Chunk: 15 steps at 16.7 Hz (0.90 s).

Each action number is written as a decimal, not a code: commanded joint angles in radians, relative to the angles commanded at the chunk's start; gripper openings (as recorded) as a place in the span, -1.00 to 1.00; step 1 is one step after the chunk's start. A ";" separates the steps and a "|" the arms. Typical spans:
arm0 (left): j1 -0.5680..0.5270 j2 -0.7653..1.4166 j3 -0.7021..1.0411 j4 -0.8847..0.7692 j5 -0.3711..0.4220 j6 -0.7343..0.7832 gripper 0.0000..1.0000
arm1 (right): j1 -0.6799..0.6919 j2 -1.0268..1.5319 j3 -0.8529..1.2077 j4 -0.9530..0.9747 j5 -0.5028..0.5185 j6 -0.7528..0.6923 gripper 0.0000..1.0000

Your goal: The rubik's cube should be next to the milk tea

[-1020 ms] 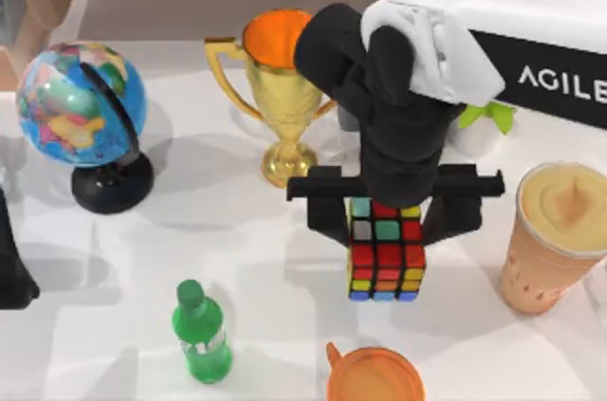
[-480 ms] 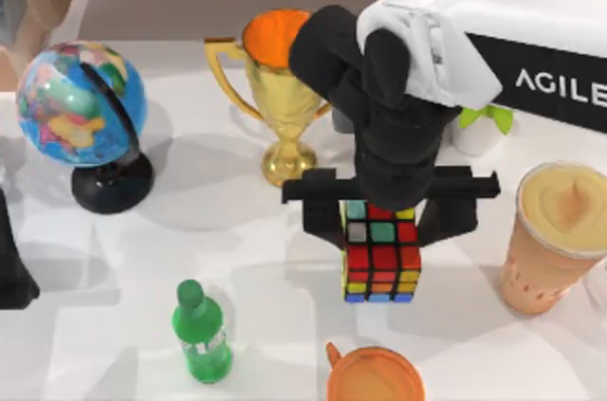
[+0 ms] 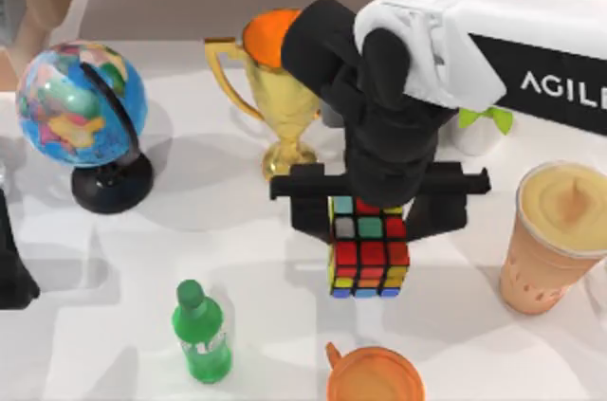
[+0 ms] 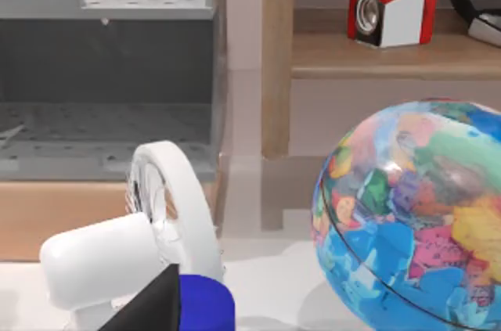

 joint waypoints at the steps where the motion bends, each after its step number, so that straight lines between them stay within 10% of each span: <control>1: 0.000 0.000 0.000 0.000 0.000 0.000 1.00 | 0.000 -0.002 -0.001 0.005 0.000 0.001 -1.00; 15: 0.000 0.000 0.000 0.000 0.000 0.000 1.00 | -0.029 0.047 -0.063 0.033 0.008 0.011 -1.00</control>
